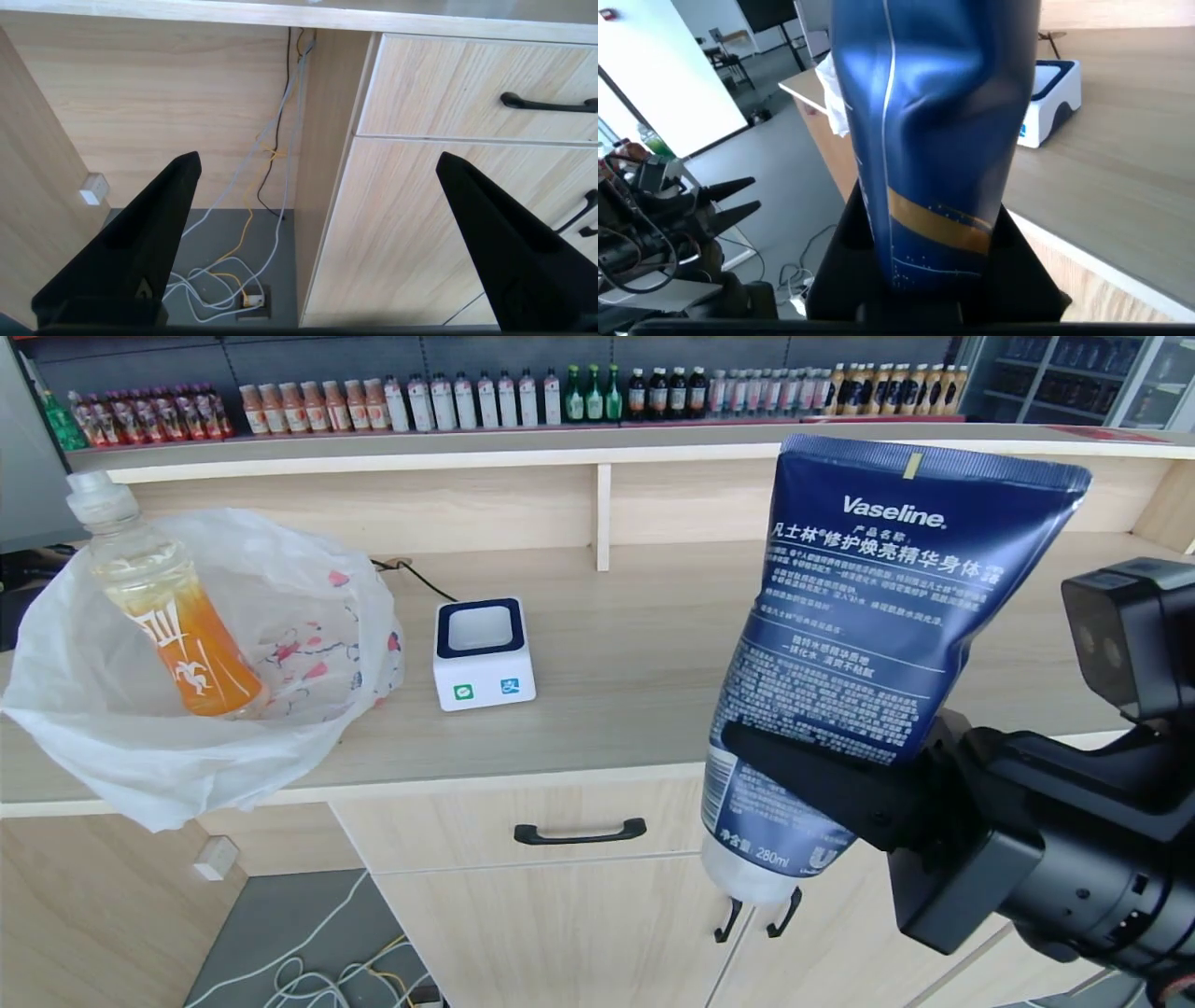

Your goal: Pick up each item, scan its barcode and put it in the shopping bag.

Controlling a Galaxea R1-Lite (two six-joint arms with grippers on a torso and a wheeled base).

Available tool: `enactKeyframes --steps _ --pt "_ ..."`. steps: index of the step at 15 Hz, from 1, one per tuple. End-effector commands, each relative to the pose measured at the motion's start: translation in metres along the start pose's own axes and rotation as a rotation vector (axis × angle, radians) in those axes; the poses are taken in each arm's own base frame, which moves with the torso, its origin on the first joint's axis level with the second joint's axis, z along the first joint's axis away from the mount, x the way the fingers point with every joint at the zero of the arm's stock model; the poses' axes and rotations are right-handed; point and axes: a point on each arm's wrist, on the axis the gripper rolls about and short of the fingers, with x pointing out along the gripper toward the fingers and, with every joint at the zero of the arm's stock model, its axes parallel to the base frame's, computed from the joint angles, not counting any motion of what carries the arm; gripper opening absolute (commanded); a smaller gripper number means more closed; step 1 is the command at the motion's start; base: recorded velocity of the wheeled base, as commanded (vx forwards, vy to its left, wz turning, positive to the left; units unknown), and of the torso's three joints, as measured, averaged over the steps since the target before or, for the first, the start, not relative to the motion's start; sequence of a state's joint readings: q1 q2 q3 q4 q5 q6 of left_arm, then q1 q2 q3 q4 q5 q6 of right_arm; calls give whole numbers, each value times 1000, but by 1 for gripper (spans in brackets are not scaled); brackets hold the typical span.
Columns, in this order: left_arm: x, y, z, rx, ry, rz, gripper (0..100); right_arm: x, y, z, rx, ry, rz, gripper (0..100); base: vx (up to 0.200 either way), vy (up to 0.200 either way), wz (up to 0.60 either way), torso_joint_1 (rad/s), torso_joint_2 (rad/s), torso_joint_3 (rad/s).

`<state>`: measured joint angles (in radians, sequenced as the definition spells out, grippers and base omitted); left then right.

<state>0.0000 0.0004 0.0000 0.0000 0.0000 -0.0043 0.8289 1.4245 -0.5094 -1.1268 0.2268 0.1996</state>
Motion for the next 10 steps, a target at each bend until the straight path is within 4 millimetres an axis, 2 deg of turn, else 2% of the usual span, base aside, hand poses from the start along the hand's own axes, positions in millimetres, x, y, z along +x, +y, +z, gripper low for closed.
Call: enactKeyframes --steps 1,4,10 --pt "0 0 0 0 0 -2 100 28 -12 -28 46 33 25 0 0 0 0 0 0 0" --pt "0 0 0 0 0 0 100 49 -15 -26 87 -60 105 0 0 0 0 0 0 0" --pt "0 0 0 0 0 0 100 51 -20 -14 200 -70 251 0 0 0 0 0 0 0"
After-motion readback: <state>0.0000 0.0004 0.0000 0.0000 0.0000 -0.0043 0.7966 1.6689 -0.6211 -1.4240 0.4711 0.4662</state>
